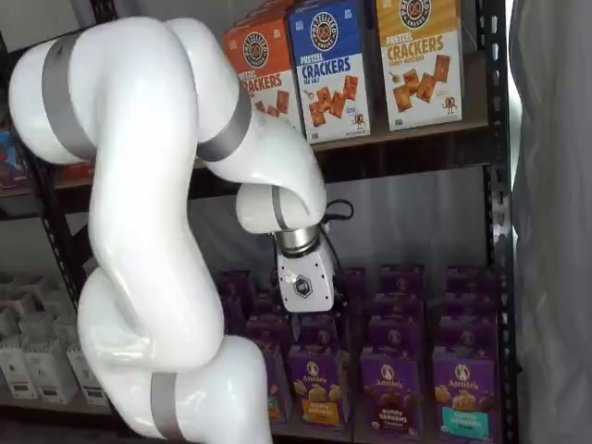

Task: Pick up the purple box with a brown patch in the center, on the bottom shelf, the fifth box from the left

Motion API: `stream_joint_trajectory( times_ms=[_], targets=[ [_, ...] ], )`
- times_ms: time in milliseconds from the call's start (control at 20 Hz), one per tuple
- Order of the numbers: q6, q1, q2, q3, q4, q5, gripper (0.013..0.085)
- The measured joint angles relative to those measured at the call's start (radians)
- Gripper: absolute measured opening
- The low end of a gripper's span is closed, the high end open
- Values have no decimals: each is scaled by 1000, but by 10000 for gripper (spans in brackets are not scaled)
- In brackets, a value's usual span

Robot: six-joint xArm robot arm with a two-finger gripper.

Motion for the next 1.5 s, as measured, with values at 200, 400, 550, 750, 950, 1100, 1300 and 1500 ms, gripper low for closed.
stream_joint_trajectory(
  times_ms=[200, 400, 550, 750, 950, 1100, 1300, 1500],
  targets=[
    [-33, -16, 98, -8, 22, -89, 850],
    [-31, -33, 210, -20, 2, -193, 850],
    [-24, -43, 285, -43, -16, -230, 850],
    [75, -61, 378, -70, -140, -306, 850],
    [44, -64, 448, -91, -108, -371, 850],
    [18, -67, 504, -121, -85, -397, 850],
    [39, -78, 573, -164, -116, -420, 850],
    [65, -87, 665, -226, -152, -461, 850]
  ],
)
